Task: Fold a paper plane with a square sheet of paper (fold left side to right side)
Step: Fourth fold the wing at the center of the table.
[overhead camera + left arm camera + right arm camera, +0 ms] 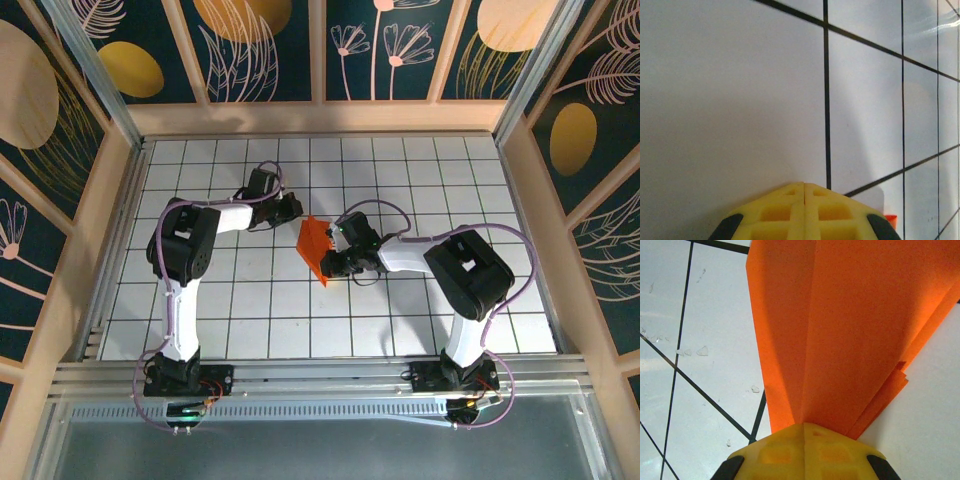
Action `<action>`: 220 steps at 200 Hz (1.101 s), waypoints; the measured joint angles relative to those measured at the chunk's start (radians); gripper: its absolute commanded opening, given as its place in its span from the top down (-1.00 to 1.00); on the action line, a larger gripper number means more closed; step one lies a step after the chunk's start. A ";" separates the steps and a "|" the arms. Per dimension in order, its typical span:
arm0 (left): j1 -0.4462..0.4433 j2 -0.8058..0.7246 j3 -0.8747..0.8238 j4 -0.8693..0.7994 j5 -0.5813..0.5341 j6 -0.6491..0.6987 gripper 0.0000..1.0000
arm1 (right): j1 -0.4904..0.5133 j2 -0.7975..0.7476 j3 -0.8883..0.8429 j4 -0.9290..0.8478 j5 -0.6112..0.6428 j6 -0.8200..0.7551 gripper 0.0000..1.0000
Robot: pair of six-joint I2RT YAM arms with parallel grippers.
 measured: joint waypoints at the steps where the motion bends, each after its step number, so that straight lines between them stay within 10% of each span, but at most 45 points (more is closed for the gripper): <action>1: 0.000 0.000 0.000 0.000 -0.002 0.000 1.00 | 0.000 0.000 0.000 0.000 0.000 -0.001 1.00; 105: -0.079 -0.415 -0.448 0.141 -0.009 0.013 1.00 | -0.039 -0.013 0.019 -0.090 -0.027 -0.137 1.00; 220: -0.196 -0.185 -0.346 0.223 0.020 -0.031 1.00 | -0.045 -0.013 0.023 -0.102 -0.037 -0.146 1.00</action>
